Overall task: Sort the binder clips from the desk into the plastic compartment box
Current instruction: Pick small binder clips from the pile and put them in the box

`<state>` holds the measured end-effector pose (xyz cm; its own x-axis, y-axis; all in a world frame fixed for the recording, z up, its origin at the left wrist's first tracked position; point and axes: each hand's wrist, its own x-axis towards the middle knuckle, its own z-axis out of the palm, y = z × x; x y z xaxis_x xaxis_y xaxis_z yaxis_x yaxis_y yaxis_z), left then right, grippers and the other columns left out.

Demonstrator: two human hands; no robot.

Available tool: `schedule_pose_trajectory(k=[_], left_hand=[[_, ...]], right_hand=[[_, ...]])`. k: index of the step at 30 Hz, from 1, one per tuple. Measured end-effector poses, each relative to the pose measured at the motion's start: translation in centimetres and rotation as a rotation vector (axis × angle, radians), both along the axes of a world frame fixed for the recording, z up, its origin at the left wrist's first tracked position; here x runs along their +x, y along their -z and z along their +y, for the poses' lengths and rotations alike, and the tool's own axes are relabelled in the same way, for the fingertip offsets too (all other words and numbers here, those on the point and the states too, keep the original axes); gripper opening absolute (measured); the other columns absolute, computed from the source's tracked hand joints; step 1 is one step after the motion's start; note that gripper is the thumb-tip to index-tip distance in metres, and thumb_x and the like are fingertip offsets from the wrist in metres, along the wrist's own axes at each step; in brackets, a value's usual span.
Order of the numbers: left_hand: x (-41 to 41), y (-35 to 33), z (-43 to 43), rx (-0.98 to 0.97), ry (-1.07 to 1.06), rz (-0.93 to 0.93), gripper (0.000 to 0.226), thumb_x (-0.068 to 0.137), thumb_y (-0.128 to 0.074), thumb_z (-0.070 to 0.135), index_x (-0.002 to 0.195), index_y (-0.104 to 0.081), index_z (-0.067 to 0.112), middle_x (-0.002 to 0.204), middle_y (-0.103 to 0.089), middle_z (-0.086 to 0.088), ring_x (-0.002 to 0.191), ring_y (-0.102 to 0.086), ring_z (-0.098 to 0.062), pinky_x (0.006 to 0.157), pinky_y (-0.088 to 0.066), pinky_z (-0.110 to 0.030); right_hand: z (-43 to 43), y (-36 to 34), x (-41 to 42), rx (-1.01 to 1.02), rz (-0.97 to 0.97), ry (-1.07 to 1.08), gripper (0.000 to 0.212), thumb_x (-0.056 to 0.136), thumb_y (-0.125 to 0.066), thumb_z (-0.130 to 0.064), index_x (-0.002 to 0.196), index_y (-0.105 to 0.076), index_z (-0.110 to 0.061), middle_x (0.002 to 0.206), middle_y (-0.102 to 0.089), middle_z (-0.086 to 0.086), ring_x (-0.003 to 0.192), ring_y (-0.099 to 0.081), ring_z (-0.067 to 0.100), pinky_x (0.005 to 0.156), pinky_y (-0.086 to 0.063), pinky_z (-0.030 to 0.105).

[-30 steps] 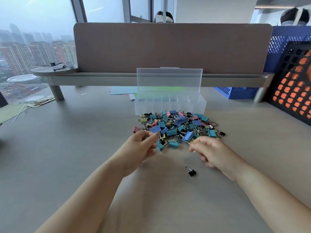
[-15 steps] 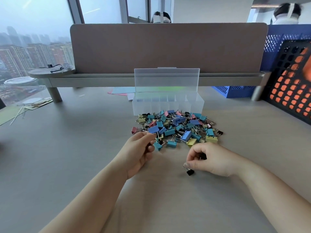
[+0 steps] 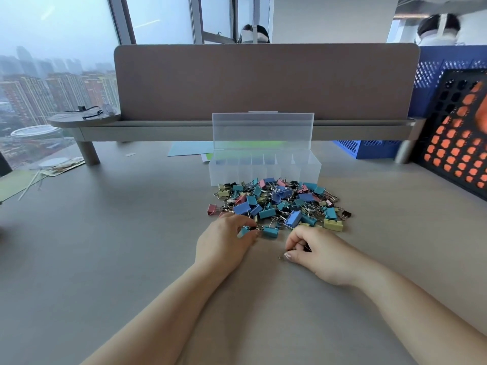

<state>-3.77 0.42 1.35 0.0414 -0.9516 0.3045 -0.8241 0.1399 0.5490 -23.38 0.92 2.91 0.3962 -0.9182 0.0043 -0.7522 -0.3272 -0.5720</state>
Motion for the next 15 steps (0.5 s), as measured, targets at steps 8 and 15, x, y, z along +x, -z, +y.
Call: schedule_pose_trajectory(k=[8,15], left_hand=[[0.07,0.16,-0.06,0.016,-0.005,-0.031,0.018,0.088,-0.06,0.043,0.105,-0.064,0.041,0.093,-0.046,0.018,0.081,-0.046,-0.003,0.063,-0.036,-0.022],[0.19,0.34,-0.25,0.014,-0.01,-0.028,0.018,0.089,-0.059,0.036,0.105,-0.066,0.038,0.096,-0.052,0.015,0.082,-0.047,-0.005,0.064,-0.037,-0.022]], right_hand=[[-0.08,0.31,0.91,-0.117,0.0,0.011,0.005,0.095,-0.057,-0.028,0.094,-0.06,-0.023,0.078,-0.051,-0.01,0.067,-0.045,0.002,0.058,-0.036,0.015],[0.04,0.1,0.25,-0.062,-0.036,-0.014,0.006,0.088,-0.068,-0.025,0.092,-0.065,-0.027,0.08,-0.057,-0.01,0.067,-0.049,0.0,0.062,-0.039,0.014]])
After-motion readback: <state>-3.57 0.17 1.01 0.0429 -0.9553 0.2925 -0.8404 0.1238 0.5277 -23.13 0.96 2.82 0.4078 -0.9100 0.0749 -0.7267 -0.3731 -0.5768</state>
